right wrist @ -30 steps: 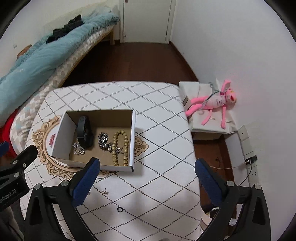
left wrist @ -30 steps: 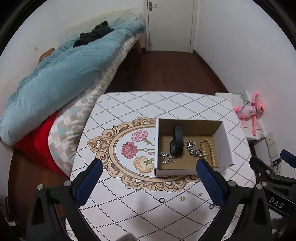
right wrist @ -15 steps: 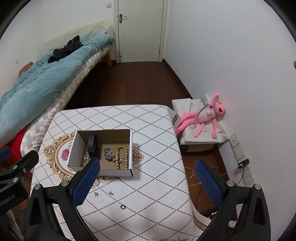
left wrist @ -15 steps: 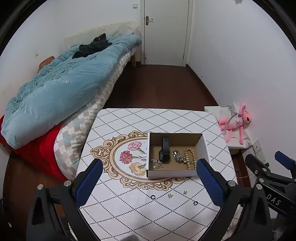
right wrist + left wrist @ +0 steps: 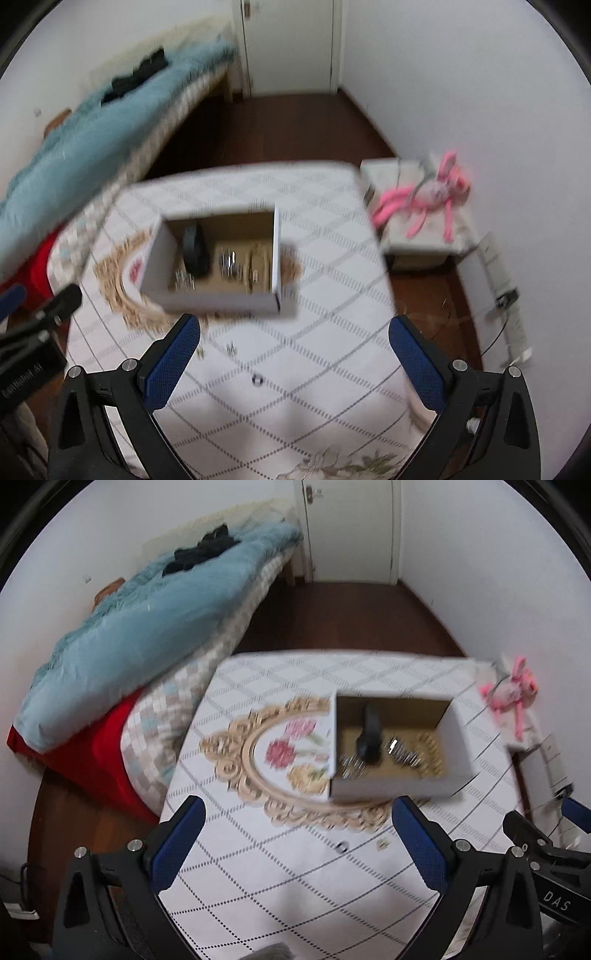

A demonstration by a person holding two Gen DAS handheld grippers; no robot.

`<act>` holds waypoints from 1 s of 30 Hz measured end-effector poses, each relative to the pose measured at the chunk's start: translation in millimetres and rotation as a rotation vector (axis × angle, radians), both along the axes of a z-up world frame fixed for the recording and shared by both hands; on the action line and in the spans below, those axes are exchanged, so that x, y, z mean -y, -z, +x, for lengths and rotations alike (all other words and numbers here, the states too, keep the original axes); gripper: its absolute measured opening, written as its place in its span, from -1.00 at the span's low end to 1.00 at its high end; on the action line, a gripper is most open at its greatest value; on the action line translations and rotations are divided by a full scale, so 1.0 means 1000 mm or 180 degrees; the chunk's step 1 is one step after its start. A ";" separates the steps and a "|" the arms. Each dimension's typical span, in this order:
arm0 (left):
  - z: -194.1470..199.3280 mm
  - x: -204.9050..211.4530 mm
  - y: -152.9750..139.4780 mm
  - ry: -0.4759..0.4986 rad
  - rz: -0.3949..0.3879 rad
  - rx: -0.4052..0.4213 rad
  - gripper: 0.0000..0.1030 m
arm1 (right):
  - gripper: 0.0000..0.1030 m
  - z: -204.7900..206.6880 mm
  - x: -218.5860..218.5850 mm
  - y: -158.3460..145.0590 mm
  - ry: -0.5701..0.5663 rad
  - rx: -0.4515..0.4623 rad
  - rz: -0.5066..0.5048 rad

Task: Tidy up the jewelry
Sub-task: 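Grasp a small black ring with the right tool while the left tool grasps another black ring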

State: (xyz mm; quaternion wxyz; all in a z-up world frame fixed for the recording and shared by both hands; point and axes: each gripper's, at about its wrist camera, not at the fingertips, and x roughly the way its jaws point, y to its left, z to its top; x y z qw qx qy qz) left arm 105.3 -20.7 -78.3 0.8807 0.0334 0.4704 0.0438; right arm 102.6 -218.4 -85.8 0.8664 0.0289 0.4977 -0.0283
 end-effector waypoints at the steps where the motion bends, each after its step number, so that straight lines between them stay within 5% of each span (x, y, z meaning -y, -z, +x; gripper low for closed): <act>1: 0.000 -0.003 0.013 -0.0012 0.0024 -0.0078 1.00 | 1.00 0.000 -0.001 0.012 -0.0010 -0.0071 0.0007; 7: -0.008 -0.018 0.073 -0.0045 -0.0019 -0.0494 1.00 | 0.96 -0.003 -0.004 0.096 -0.0068 -0.0439 0.0389; 11: -0.015 -0.026 0.100 -0.0084 0.0098 -0.0646 1.00 | 0.39 -0.008 -0.011 0.131 -0.0092 -0.0468 0.0522; 19: -0.015 -0.027 0.120 -0.0083 0.0110 -0.0764 0.99 | 0.00 -0.018 -0.042 0.150 -0.0262 -0.0278 0.0076; 22: -0.012 -0.021 0.123 -0.0041 0.0056 -0.0751 0.99 | -0.74 -0.022 -0.051 0.149 -0.0341 -0.0186 -0.0071; 25: -0.006 -0.012 0.124 0.0047 -0.0029 -0.0719 0.98 | -0.75 -0.020 -0.047 0.147 -0.0331 -0.0205 -0.0021; 30: 0.004 0.004 0.125 0.0191 -0.0129 -0.0671 0.63 | -0.75 -0.018 -0.027 0.141 -0.0165 -0.0196 0.0104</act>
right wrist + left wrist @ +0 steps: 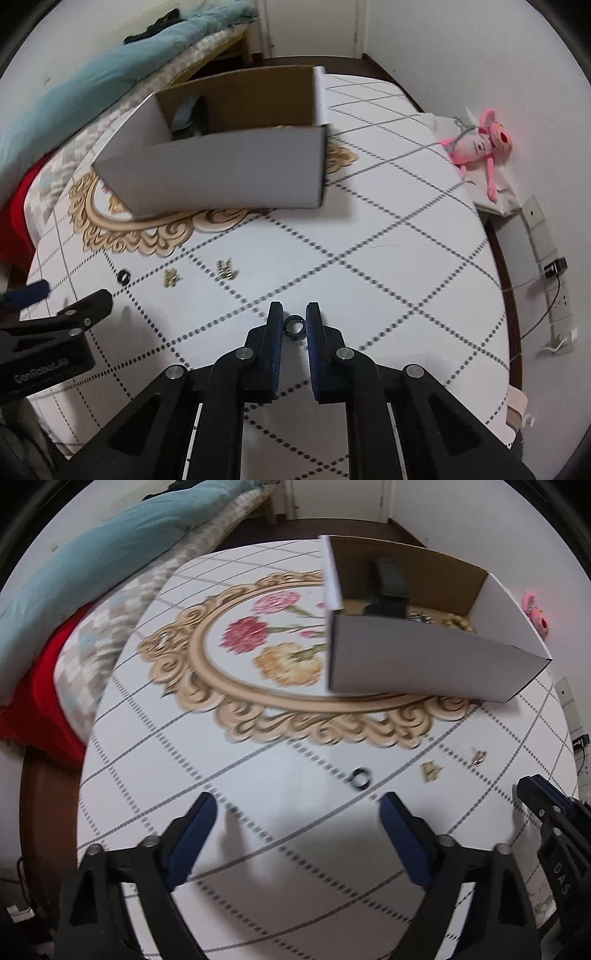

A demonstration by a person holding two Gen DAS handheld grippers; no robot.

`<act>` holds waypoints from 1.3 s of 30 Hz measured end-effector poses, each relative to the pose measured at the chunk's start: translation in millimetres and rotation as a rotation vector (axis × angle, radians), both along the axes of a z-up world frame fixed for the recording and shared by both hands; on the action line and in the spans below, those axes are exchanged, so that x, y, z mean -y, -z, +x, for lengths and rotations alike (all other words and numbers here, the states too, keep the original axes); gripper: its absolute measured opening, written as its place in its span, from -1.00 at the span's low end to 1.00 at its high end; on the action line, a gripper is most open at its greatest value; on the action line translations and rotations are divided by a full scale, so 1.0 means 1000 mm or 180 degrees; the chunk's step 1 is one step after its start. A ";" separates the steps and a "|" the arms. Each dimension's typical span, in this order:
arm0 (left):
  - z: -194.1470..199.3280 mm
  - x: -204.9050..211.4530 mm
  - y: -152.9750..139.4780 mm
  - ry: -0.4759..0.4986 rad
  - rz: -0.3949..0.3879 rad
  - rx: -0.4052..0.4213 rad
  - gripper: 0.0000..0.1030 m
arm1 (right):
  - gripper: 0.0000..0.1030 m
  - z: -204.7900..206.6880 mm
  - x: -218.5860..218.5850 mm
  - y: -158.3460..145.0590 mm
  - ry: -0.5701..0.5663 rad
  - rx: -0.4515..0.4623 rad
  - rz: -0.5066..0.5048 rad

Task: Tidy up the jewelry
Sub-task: 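Grasp a small black ring with the right tool while the left tool grasps another black ring, then carry both black rings into the box and open both tools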

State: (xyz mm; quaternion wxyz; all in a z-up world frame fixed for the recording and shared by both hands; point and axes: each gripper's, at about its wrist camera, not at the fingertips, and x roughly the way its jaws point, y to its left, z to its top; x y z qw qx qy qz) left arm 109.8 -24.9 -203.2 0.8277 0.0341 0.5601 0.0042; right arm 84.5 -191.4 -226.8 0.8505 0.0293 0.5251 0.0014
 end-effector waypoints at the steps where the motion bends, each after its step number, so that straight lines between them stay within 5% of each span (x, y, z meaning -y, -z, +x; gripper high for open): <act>1: 0.002 0.004 0.001 0.0024 0.0013 0.0005 0.51 | -0.75 0.000 0.004 -0.002 0.0041 0.0006 0.0023; 5: 0.007 0.014 0.003 0.0117 0.0019 0.0035 -0.09 | -0.75 0.004 0.016 -0.007 0.0136 0.0006 0.0041; 12: 0.009 0.022 0.002 0.0216 -0.0045 0.0053 -0.78 | -0.75 0.007 0.028 -0.015 0.0224 0.0035 0.0072; 21: 0.004 0.019 -0.002 0.0219 -0.0141 0.0067 -0.81 | -0.75 0.009 0.033 -0.022 0.0271 0.0080 0.0190; 27: 0.006 0.023 -0.051 0.0284 -0.0413 0.0264 -0.81 | -0.75 0.012 0.032 -0.047 0.0239 0.0204 0.0388; 32: 0.043 0.029 -0.094 0.0376 -0.0744 0.0352 -0.81 | -0.75 0.036 0.032 -0.080 0.0133 0.0353 0.0634; 39: 0.107 0.023 -0.093 0.0335 -0.0790 0.0203 -0.81 | -0.75 0.115 0.034 -0.097 -0.0045 0.0291 0.0805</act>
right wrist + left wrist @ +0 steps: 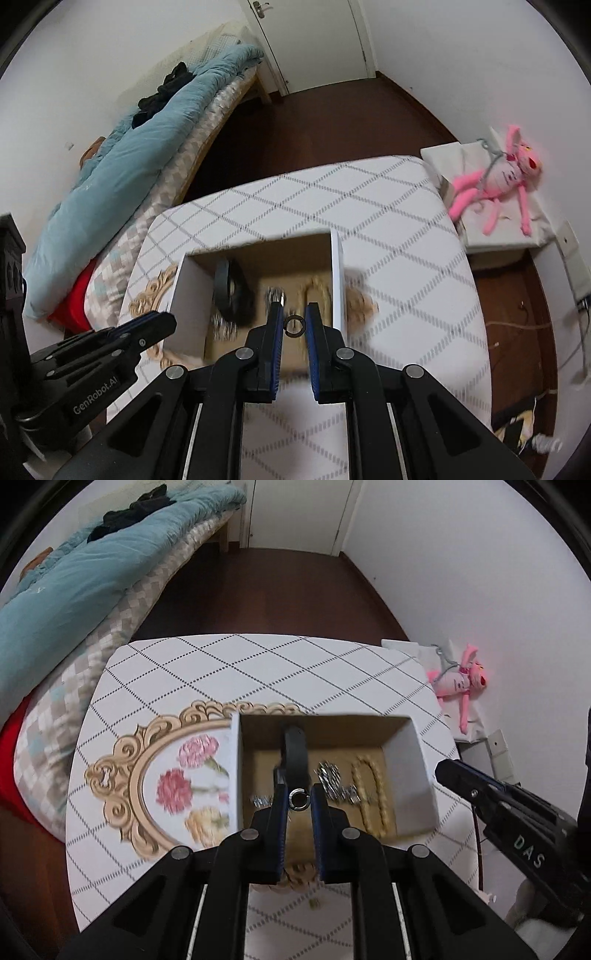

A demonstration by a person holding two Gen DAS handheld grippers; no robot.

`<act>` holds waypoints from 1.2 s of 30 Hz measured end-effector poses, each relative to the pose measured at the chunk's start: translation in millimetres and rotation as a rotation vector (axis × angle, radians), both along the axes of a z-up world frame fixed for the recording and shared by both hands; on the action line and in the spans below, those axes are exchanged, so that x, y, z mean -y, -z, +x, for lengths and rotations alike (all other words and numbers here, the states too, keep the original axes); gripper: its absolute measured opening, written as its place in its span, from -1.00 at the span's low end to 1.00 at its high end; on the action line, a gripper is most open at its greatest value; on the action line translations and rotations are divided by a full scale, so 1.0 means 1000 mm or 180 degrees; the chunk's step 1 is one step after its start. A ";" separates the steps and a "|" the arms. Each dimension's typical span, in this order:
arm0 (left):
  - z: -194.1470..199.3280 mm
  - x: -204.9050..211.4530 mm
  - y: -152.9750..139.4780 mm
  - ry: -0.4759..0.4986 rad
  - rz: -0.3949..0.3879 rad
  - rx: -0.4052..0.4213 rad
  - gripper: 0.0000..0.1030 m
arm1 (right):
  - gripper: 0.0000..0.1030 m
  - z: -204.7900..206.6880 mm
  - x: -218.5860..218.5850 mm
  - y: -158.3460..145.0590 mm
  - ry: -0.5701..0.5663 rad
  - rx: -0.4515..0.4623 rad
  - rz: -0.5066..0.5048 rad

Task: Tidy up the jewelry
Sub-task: 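Carry both black rings into the box and open both tools, then withdraw both tools from the box toward the gold letter charms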

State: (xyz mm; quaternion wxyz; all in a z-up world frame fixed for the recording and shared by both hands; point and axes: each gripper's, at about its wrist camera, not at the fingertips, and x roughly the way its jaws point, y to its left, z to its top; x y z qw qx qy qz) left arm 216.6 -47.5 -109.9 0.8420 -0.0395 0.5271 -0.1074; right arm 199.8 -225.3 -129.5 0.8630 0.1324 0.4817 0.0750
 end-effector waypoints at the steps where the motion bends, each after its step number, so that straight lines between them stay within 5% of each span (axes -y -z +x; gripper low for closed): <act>1: 0.007 0.000 0.002 0.0010 0.0012 -0.0043 -0.80 | -0.75 0.011 -0.001 0.002 -0.0035 -0.0051 -0.0012; 7: 0.036 -0.007 0.007 -0.0121 0.0119 -0.0227 -0.65 | -0.73 0.066 -0.007 0.023 -0.0227 -0.0475 -0.0089; 9: 0.039 -0.010 0.005 -0.0172 0.0161 -0.0222 -0.36 | -0.73 0.076 -0.007 0.030 -0.0277 -0.0614 -0.0083; 11: 0.041 -0.014 0.002 -0.0231 0.0220 -0.0179 0.32 | -0.47 0.078 -0.006 0.031 -0.0273 -0.0636 -0.0120; 13: 0.040 -0.018 -0.001 -0.0290 0.0248 -0.0116 0.45 | -0.16 0.077 -0.005 0.027 -0.0270 -0.0598 -0.0163; 15: 0.041 -0.021 -0.001 -0.0316 0.0312 -0.0112 0.54 | -0.10 0.075 -0.005 0.024 -0.0256 -0.0561 -0.0195; 18: 0.040 -0.025 0.000 -0.0366 0.0445 -0.0093 0.92 | -0.03 0.071 -0.004 0.018 -0.0196 -0.0504 -0.0351; 19: 0.039 -0.026 0.001 -0.0380 0.0497 -0.0074 0.98 | 0.19 0.071 -0.005 0.016 -0.0173 -0.0497 -0.0450; 22: 0.036 -0.027 0.004 -0.0404 0.0615 -0.0046 0.99 | 0.92 0.067 -0.008 0.015 -0.0120 -0.0505 -0.0672; 26: 0.028 -0.028 0.006 -0.0415 0.0711 -0.0001 0.99 | 0.94 0.058 -0.014 0.017 -0.0075 -0.0484 -0.1041; 36: 0.003 -0.032 -0.011 -0.0454 0.0624 0.0082 0.99 | 0.99 0.030 -0.016 0.001 0.0018 -0.0348 -0.1049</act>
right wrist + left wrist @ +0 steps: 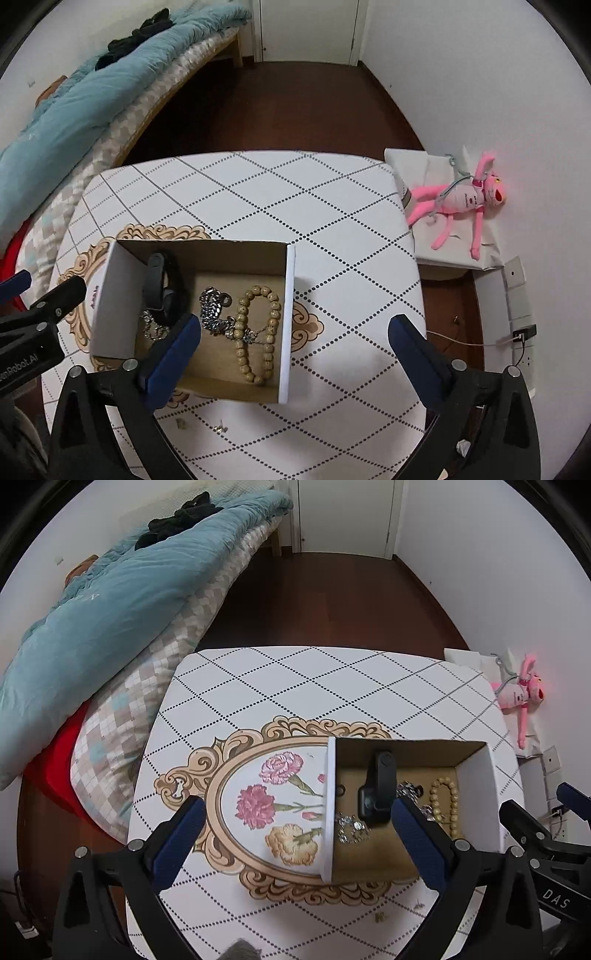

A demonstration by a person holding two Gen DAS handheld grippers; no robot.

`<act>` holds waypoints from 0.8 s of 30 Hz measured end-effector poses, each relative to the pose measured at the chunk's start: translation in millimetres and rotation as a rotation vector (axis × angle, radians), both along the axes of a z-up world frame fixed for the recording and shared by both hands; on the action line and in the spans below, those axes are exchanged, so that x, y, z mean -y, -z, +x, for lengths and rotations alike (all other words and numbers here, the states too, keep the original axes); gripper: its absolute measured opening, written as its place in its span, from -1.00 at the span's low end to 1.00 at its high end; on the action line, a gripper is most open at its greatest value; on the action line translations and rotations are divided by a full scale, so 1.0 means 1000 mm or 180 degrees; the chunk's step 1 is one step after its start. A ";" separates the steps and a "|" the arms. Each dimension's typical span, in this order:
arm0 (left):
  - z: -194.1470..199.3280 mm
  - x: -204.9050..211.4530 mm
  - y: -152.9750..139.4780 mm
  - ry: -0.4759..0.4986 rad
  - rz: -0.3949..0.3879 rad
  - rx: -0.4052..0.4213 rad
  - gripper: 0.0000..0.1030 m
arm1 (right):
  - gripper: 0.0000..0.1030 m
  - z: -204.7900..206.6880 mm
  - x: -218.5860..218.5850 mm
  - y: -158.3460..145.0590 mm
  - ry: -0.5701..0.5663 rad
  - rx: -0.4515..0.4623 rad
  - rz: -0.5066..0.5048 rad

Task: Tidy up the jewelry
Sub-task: 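Withdraw both tools from the box toward the gold letter charms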

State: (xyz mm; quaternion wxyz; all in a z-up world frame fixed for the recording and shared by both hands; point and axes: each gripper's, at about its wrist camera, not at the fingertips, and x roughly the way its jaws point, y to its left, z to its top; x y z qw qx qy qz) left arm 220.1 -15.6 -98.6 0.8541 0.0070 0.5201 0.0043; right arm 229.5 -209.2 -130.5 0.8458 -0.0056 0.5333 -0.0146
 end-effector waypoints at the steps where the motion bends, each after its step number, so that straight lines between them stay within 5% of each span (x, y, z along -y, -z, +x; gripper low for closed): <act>1: -0.005 0.000 -0.003 0.0014 0.0018 0.0019 0.99 | 0.99 -0.004 -0.001 -0.004 0.0000 0.0029 -0.0010; 8: -0.039 -0.001 -0.003 0.0037 0.0121 0.0055 0.99 | 0.99 -0.042 -0.010 -0.013 -0.0034 0.0134 0.0057; 15: -0.078 -0.012 0.058 -0.0023 0.0186 -0.0377 0.99 | 0.98 -0.079 -0.017 0.033 0.0010 -0.0084 0.0288; 20: -0.094 -0.016 0.103 -0.0041 0.0155 -0.0719 0.99 | 0.41 -0.089 -0.024 0.071 -0.0026 -0.0304 0.0541; 24: -0.098 -0.019 0.123 -0.0067 0.0066 -0.0893 0.99 | 0.19 -0.093 -0.035 0.088 -0.0097 -0.0363 0.0575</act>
